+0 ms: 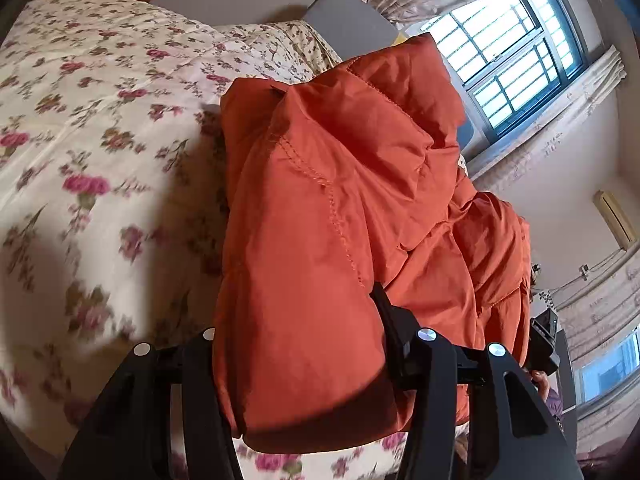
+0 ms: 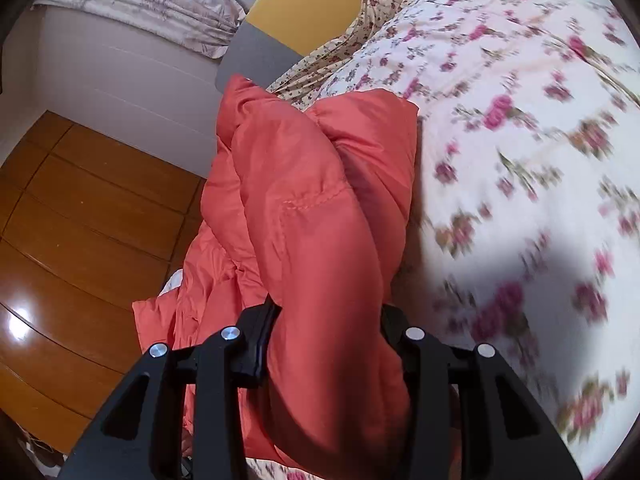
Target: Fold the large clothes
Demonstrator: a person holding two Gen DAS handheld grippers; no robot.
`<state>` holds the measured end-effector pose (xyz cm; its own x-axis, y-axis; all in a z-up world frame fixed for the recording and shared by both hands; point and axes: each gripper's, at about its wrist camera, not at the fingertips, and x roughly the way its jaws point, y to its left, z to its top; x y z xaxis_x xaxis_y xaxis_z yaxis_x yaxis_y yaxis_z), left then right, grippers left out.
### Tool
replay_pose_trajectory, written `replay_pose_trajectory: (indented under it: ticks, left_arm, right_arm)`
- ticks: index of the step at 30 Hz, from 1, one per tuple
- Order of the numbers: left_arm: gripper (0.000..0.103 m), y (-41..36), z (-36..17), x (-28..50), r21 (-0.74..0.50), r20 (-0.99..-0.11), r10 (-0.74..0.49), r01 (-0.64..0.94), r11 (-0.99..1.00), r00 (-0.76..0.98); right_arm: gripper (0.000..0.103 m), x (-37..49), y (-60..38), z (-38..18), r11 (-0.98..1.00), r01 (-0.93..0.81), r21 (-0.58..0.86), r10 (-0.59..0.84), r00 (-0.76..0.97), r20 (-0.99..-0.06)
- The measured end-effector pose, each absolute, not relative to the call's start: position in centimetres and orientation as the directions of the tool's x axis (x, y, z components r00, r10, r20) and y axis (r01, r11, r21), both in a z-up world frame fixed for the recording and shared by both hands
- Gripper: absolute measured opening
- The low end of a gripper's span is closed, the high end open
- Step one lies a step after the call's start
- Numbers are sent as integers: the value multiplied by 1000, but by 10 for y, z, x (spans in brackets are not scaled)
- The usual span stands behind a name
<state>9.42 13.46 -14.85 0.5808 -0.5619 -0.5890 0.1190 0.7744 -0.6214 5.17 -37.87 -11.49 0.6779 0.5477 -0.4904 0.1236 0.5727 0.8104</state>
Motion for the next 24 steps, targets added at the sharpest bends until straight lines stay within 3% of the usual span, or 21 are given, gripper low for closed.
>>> replay_pose_trajectory:
  ticks: [5, 10, 13, 18, 22, 24]
  left_arm:
    - [60, 141, -144, 87, -606, -621, -516, 55, 793, 590]
    - [63, 157, -102, 56, -479, -604, -279, -61, 876, 746]
    - [77, 139, -65, 43, -390, -518, -225, 6, 921, 825]
    - [81, 61, -44, 61, -263, -515, -350, 244, 933, 782]
    - [86, 1, -63, 88, -173, -632, -375, 348, 921, 678]
    - [86, -15, -79, 103, -147, -685, -350, 349, 926, 639]
  right_arm:
    - [64, 31, -383, -107, 591, 218, 777, 425, 734, -529]
    - [69, 9, -372, -48, 771, 251, 585, 173, 801, -573]
    - [78, 15, -339, -11, 878, 179, 444, 124, 811, -572]
    - [78, 49, -273, -10, 932, 45, 359, 213, 735, -644]
    - [77, 72, -235, -29, 959, 8, 282, 207, 661, -722]
    - [69, 83, -228, -44, 969, 25, 247, 179, 617, -766]
